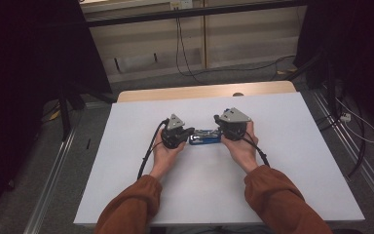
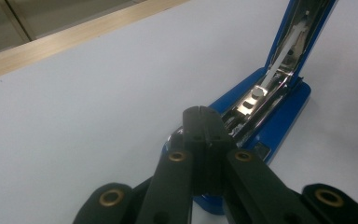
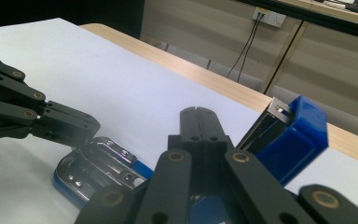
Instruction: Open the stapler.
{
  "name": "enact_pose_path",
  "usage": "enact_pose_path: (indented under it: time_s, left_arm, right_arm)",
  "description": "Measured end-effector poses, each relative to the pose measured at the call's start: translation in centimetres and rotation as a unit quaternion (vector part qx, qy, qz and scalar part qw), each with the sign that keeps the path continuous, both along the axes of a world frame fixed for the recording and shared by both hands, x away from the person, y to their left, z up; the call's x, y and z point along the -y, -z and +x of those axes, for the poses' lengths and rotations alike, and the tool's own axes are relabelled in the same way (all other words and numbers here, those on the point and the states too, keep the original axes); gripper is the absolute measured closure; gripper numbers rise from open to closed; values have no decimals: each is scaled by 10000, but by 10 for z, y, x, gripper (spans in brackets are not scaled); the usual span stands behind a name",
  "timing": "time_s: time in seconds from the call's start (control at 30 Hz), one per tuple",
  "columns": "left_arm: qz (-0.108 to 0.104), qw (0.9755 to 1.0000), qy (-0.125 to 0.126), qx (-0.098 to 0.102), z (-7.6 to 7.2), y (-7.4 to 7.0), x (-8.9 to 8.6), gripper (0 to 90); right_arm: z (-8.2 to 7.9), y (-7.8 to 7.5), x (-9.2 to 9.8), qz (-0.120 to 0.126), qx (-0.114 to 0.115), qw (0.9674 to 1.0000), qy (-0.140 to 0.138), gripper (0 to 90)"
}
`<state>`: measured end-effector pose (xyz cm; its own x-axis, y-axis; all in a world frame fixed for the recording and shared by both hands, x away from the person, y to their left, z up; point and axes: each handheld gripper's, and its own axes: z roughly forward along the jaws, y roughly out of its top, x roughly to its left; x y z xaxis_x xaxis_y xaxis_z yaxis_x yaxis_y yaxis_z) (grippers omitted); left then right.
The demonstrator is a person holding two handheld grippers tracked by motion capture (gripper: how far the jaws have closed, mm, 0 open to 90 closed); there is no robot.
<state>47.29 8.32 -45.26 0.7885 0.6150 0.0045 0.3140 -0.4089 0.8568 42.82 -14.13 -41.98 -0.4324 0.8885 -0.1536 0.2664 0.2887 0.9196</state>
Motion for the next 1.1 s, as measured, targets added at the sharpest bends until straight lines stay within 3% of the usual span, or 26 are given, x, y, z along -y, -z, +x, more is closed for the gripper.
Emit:
enact_pose_path:
  time_s: [0.37,0.53,0.7,0.83,1.1]
  left_arm:
    - [-5,10000,-7,-4,0,0,0,900]
    - [-28,10000,1,20,0,1,0,900]
    - [-35,10000,-4,16,0,1,0,900]
    - [-47,10000,-4,6,0,1,-1,900]
    - [-112,9999,1,-47,0,1,-2,900]
  right_arm:
    - [-2,3,14,48,-87,9999,126,900]
    - [-3,6,21,180,-93,9997,160,900]
    - [-5,6,26,133,-109,9997,194,900]
    - [-6,5,32,271,-207,9992,203,900]
    - [-9,4,38,194,-209,9994,179,900]
